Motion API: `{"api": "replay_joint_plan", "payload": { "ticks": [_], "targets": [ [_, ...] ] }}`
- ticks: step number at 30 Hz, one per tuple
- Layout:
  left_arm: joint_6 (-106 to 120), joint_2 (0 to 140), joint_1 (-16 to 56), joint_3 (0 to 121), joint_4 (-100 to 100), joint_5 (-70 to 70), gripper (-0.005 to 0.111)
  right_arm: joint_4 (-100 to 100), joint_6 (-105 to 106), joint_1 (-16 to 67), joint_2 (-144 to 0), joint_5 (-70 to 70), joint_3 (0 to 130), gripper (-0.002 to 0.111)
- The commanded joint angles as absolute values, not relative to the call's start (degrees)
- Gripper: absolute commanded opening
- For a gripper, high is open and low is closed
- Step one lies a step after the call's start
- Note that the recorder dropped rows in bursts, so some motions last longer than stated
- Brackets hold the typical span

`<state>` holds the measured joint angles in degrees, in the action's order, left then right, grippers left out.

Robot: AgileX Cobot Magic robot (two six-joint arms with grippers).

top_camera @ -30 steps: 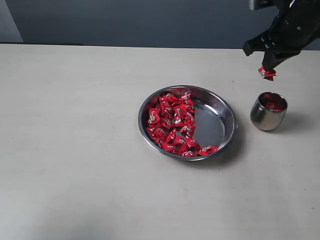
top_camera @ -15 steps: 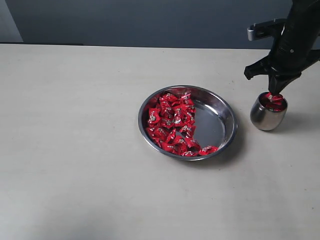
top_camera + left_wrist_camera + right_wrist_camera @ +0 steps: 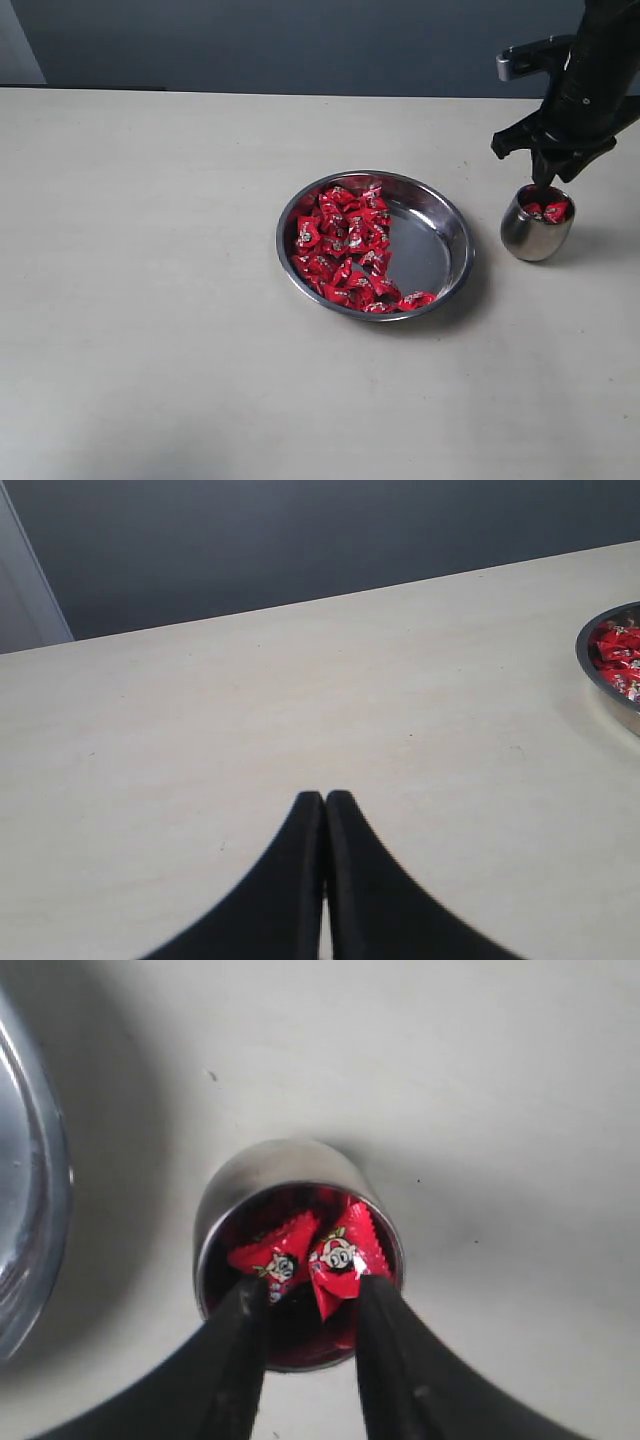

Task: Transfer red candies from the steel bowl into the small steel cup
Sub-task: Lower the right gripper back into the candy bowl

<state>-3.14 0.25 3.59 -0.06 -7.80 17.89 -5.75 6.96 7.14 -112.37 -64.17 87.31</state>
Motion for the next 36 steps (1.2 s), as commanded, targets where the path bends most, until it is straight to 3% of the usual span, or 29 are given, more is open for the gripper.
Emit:
{"api": "replay_joint_plan", "payload": {
  "ticks": [1,10,15,36],
  "targets": [
    [-3.5,0.0,4.2,0.0,-7.8,17.7,0.000,0.0,9.3,8.2,-109.8,-61.1,87.1,0.031],
    [-3.5,0.0,4.2,0.0,-7.8,17.7,0.000,15.1,22.7,17.2,-112.3,-58.1,87.1,0.032],
    [-3.5,0.0,4.2,0.0,-7.8,17.7,0.000,15.1,23.8,20.2,-115.8,-55.6,87.1,0.043],
    [-3.5,0.0,4.2,0.0,-7.8,17.7,0.000,19.7,26.2,21.1,-124.4,-51.6,87.1,0.043]
  ]
}}
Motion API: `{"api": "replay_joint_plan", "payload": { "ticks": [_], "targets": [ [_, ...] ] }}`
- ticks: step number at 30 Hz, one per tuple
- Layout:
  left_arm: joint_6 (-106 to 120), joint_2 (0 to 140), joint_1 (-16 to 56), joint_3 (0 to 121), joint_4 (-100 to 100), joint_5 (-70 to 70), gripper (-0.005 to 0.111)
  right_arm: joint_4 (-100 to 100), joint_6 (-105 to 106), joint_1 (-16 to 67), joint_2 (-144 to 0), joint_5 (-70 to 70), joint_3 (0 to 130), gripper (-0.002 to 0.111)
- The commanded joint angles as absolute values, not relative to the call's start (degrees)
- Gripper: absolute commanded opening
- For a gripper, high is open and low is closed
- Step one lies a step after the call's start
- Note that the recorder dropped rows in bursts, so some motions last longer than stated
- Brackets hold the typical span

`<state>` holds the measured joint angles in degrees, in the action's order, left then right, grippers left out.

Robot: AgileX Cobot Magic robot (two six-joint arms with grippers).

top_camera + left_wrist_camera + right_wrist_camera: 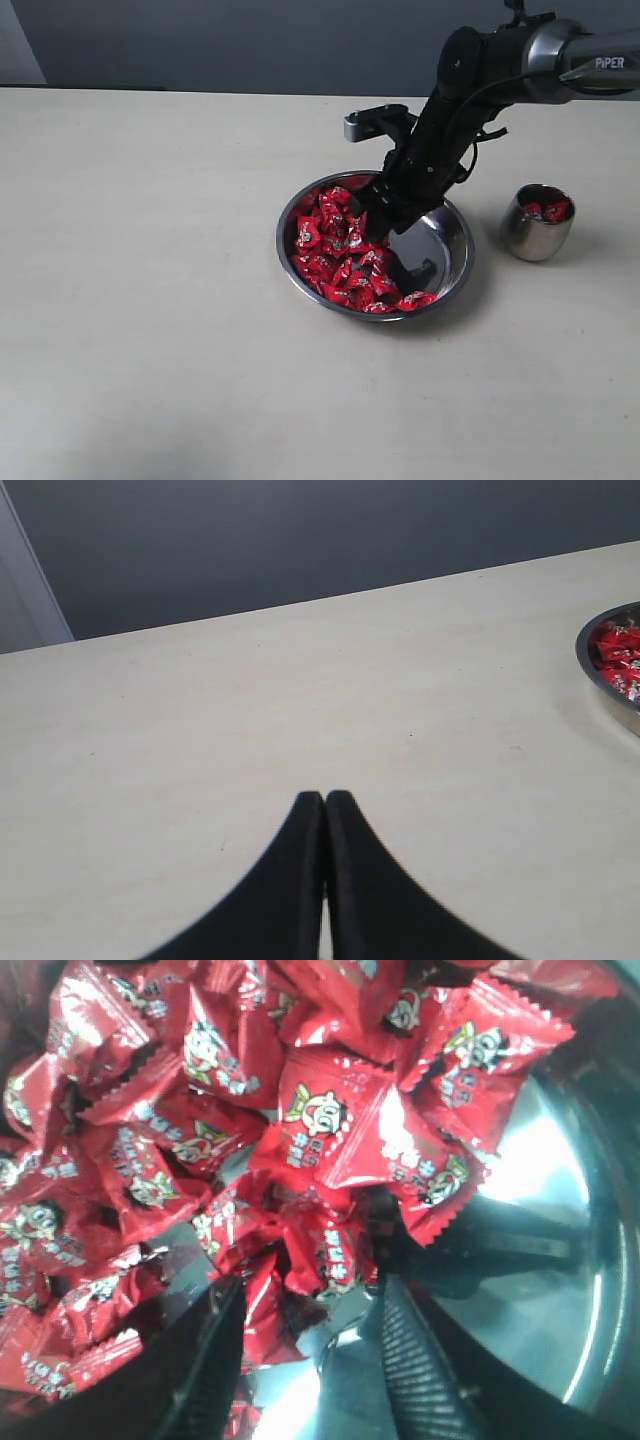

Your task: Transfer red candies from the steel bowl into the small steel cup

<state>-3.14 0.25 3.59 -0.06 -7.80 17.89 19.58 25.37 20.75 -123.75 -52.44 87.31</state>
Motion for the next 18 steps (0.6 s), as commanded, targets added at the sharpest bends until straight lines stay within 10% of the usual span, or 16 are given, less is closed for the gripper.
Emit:
{"api": "replay_joint_plan", "payload": {
  "ticks": [1,18],
  "targets": [
    [-3.5,0.0,4.2,0.0,-7.8,17.7,0.000,19.7,26.2,21.3,-124.4,-51.6,87.1,0.043],
    [-3.5,0.0,4.2,0.0,-7.8,17.7,0.000,18.0,26.3,22.9,-124.5,-50.8,87.1,0.033]
  ]
}}
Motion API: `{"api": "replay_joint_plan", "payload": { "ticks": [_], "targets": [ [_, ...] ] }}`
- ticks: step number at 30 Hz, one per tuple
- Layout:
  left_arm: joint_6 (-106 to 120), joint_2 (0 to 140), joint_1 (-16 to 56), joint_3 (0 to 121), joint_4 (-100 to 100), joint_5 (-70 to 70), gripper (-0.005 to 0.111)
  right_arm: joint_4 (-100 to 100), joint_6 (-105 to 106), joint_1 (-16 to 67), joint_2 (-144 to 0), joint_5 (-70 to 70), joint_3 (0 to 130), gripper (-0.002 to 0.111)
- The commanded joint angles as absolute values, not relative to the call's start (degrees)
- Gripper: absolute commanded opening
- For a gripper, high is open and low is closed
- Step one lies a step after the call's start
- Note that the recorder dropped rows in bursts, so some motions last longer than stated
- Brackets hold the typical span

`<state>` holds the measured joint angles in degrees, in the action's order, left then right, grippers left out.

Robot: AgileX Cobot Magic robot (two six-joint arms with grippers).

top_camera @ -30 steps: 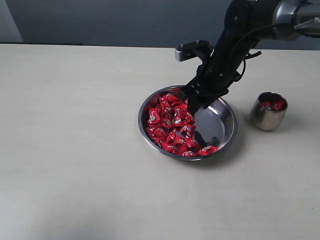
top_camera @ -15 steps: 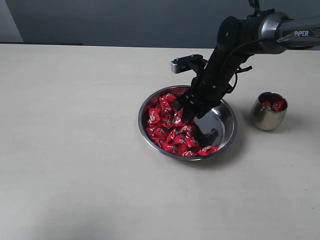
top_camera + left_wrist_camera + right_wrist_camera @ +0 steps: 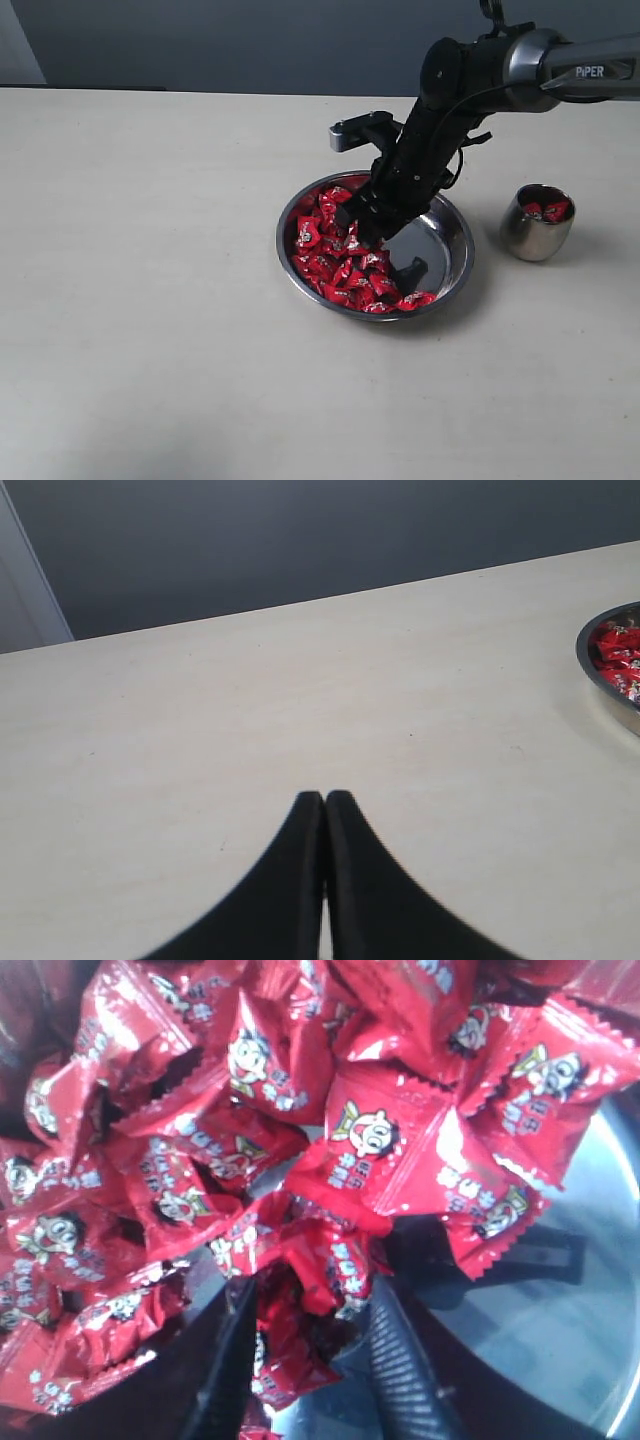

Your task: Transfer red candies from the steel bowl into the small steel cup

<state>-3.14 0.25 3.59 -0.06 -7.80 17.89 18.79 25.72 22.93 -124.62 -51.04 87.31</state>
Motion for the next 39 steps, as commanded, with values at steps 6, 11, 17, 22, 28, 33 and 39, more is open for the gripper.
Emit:
{"api": "replay_joint_plan", "payload": {
  "ticks": [6,11,17,22,28,33,39],
  "targets": [
    [-3.5,0.0,4.2,0.0,-7.8,17.7,0.000,18.0,26.3,22.9,-124.5,-50.8,87.1,-0.001],
    [-3.5,0.0,4.2,0.0,-7.8,17.7,0.000,18.0,26.3,22.9,-124.5,-50.7,87.1,-0.001],
    [-3.5,0.0,4.2,0.0,-7.8,17.7,0.000,17.0,26.3,22.7,-121.5,-50.6,87.1,-0.001],
    [-3.5,0.0,4.2,0.0,-7.8,17.7,0.000,12.4,24.5,22.7,-117.5,-50.7,87.1,-0.001],
    [-3.5,0.0,4.2,0.0,-7.8,17.7,0.000,7.9,20.9,19.2,-112.1,-53.7,87.1,-0.001],
    [-3.5,0.0,4.2,0.0,-7.8,17.7,0.000,8.0,20.6,11.4,-106.5,-61.0,87.1,-0.001],
    [-3.5,0.0,4.2,0.0,-7.8,17.7,0.000,11.9,20.8,7.4,-104.0,-64.9,87.1,-0.001]
  ]
}}
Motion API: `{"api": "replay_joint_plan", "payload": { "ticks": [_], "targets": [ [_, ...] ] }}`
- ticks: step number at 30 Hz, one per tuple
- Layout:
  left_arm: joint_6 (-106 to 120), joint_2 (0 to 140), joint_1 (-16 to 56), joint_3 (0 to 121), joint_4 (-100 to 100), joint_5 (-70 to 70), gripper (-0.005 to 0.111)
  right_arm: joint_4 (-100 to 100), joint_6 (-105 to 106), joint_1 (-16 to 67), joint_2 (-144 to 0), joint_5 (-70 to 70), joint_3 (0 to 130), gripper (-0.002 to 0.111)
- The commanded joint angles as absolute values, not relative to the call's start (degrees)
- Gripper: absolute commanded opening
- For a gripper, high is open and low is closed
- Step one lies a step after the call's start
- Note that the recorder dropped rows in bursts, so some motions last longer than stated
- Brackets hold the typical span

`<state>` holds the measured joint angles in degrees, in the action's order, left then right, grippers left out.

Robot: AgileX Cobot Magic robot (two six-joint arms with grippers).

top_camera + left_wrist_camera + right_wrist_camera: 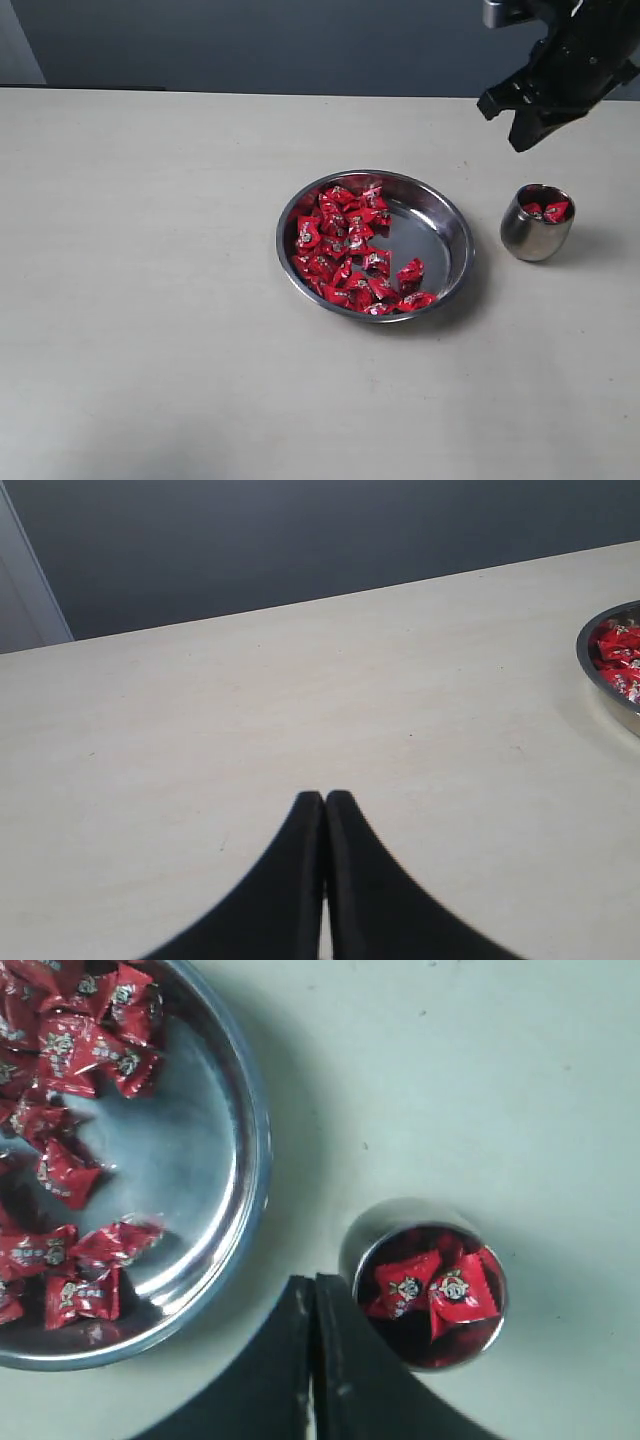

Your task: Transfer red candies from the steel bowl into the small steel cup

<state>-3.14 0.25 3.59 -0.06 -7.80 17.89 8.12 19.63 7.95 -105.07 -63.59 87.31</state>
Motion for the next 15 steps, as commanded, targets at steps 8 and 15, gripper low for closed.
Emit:
{"api": "replay_joint_plan", "payload": {
  "ticks": [8,15],
  "targets": [
    [-3.5,0.0,4.2,0.0,-7.8,17.7,0.000,21.1,30.2,15.1,-111.2,-70.0,87.1,0.001],
    [-3.5,0.0,4.2,0.0,-7.8,17.7,0.000,19.6,31.2,16.1,-115.0,-70.0,87.1,0.043]
  ]
}}
